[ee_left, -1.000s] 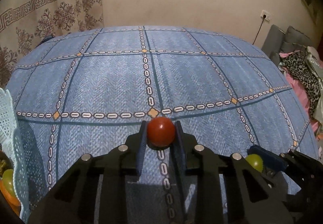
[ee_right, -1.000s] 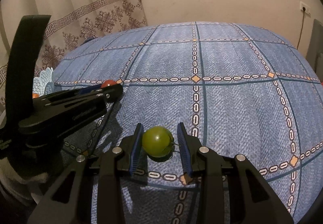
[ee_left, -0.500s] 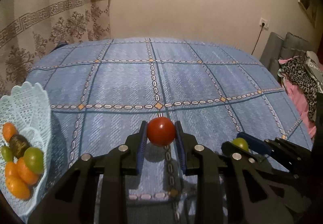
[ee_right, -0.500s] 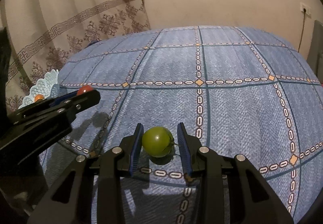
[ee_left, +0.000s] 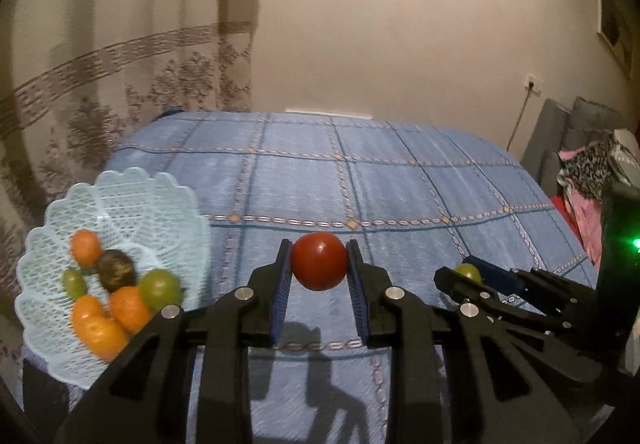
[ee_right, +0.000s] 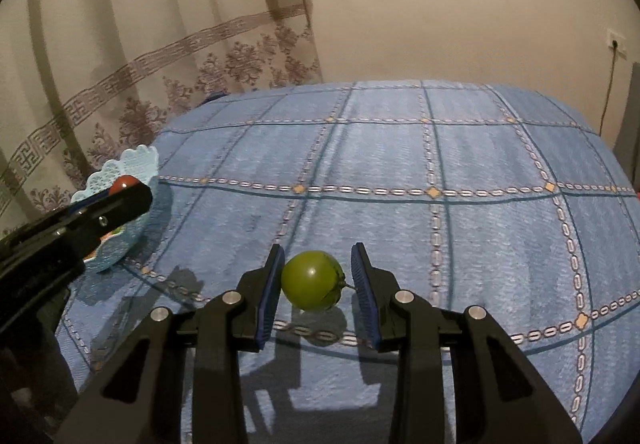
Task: Organize fruits
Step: 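Carry both tomatoes over the blue basket, then open both tools to drop the tomatoes into the basket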
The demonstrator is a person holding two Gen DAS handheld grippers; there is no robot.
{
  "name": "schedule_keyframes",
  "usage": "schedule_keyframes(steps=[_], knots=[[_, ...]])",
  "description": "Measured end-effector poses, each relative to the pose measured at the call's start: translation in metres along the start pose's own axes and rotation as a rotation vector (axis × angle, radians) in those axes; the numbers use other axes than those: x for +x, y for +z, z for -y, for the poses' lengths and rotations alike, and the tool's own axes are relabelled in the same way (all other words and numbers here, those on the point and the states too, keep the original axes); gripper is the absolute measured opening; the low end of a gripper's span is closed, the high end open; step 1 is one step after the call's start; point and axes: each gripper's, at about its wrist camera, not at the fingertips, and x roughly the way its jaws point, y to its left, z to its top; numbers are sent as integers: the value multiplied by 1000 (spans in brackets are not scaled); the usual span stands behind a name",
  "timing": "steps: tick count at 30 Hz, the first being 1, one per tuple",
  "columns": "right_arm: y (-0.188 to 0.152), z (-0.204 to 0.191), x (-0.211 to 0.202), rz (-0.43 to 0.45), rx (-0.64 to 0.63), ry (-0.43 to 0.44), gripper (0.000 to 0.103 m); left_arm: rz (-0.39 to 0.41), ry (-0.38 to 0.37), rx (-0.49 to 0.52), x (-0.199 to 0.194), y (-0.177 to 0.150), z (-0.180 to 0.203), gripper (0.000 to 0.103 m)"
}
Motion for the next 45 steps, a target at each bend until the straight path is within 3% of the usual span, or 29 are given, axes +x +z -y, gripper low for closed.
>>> schedule_keyframes(steps=[15, 23, 35, 36, 40, 43, 45], knots=[[29, -86, -4, 49, -58, 103, 35, 88, 210, -126, -38, -3, -97, 27], [39, -133, 14, 34, -104, 152, 35, 86, 242, -186, -39, -12, -131, 27], [51, -181, 51, -2, -140, 203, 36, 84, 257, -239, -32, -19, -150, 28], [52, -183, 53, -6, -141, 204, 36, 82, 255, -246, -31, -19, -153, 29], [55, -186, 61, -14, -133, 222, 36, 92, 274, -268, -31, -21, -158, 54], [59, -185, 67, -32, -107, 259, 38, 97, 278, -289, -31, -22, -161, 57], [59, -181, 67, -29, -80, 284, 54, 95, 284, -299, -30, -23, -164, 57]])
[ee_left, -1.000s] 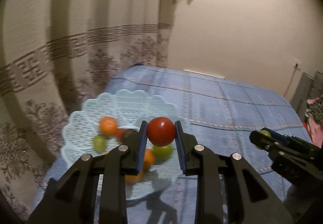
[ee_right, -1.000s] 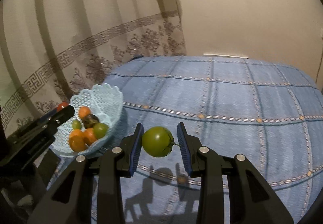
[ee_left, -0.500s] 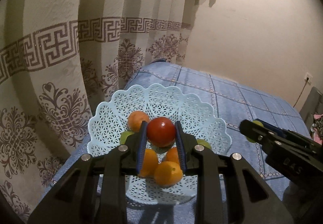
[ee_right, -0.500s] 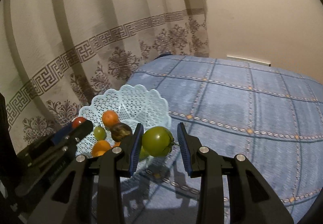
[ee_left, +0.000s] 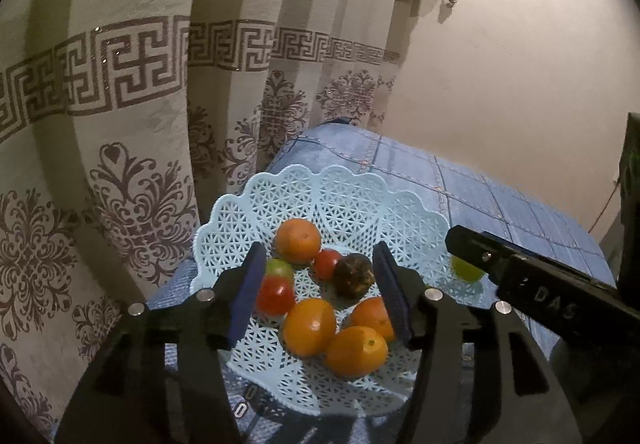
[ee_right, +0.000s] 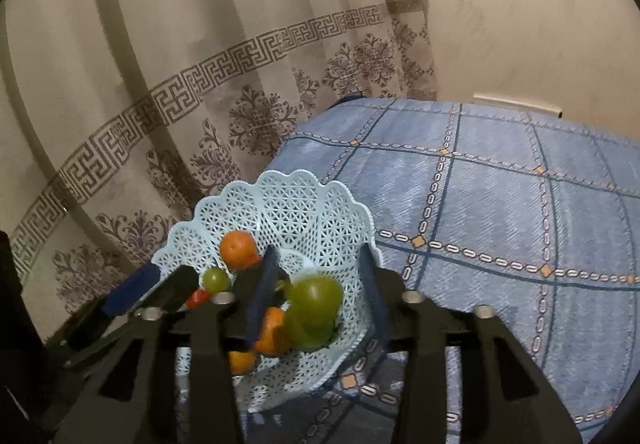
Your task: Organize fruits
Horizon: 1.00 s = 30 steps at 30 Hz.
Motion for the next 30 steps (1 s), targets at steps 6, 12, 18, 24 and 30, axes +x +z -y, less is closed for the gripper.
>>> schedule_keyframes(steps=[6, 12, 18, 24, 30], knots=[[0, 8, -8, 15, 48, 35, 55, 4, 10, -27, -2, 0, -7, 58], [-3, 18, -22, 39, 89, 47, 55, 26, 16, -36, -6, 1, -8, 75], [-8, 23, -33, 53, 105, 22, 55, 34, 30, -53, -11, 3, -12, 91], [-13, 18, -48, 90, 64, -7, 70, 56, 52, -38, -24, 4, -12, 98], [-17, 17, -66, 145, 42, -25, 80, 79, 77, -5, -40, 6, -10, 100]])
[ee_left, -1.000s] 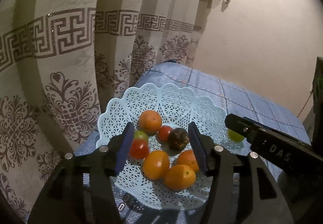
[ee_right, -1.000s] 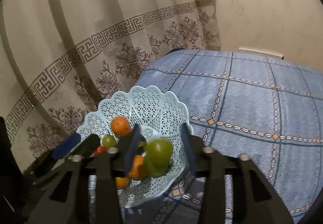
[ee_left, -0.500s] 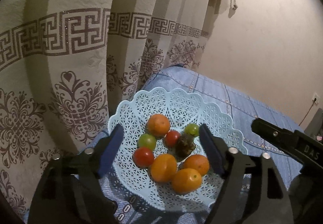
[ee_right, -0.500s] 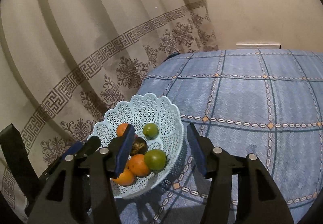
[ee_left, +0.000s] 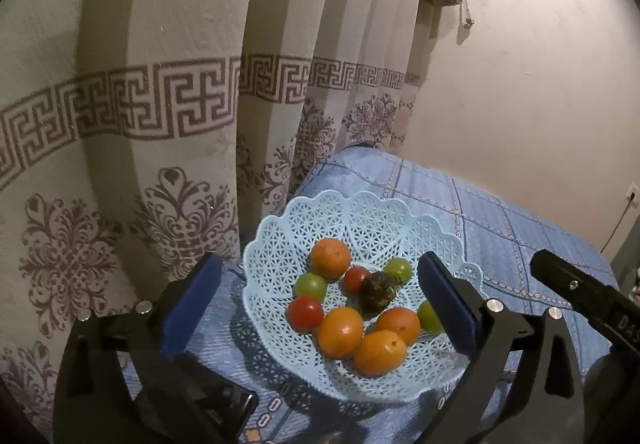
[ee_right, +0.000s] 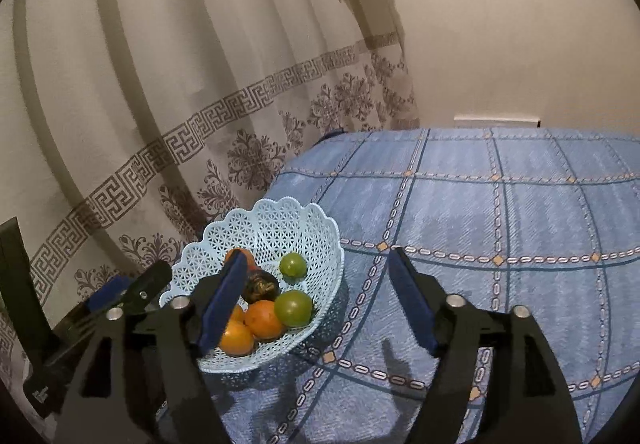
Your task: Organize fruits
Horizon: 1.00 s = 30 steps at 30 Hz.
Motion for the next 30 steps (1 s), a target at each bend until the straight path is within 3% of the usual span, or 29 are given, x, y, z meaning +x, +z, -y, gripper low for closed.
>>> schedule_keyframes(steps=[5, 11, 17, 30], knots=[[-2, 0, -13, 38, -26, -13, 89, 33, 33, 46, -18, 0, 5, 100], [-6, -1, -23, 42, -59, -21, 90, 75, 61, 98, -38, 1, 15, 100], [-9, -2, -33, 61, -78, -31, 98, 97, 92, 124, -53, 2, 23, 100], [-22, -17, -32, 19, -196, -52, 98, 109, 172, 194, -65, -9, 31, 100]])
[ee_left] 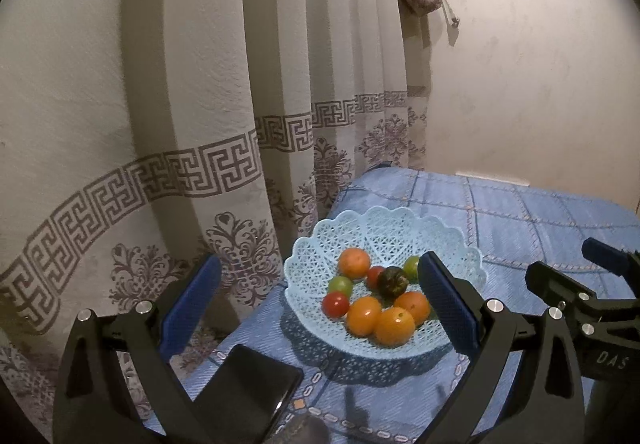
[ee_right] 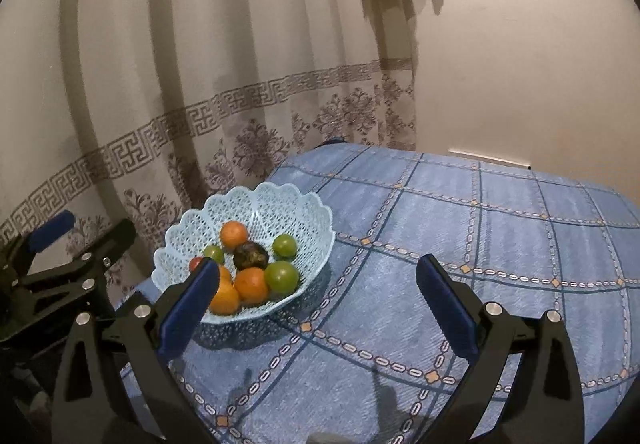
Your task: Organize fruits
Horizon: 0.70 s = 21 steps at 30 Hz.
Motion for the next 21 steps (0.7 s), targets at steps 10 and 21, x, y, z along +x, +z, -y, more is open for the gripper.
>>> schedule_keyframes(steps=[10, 21], knots=[[-2, -2, -3, 1, -12, 8, 98, -20, 23, 13, 2, -9, -1, 100], [-10, -15, 13, -79, -103, -11, 98, -53, 63, 53, 13, -20, 1, 100]])
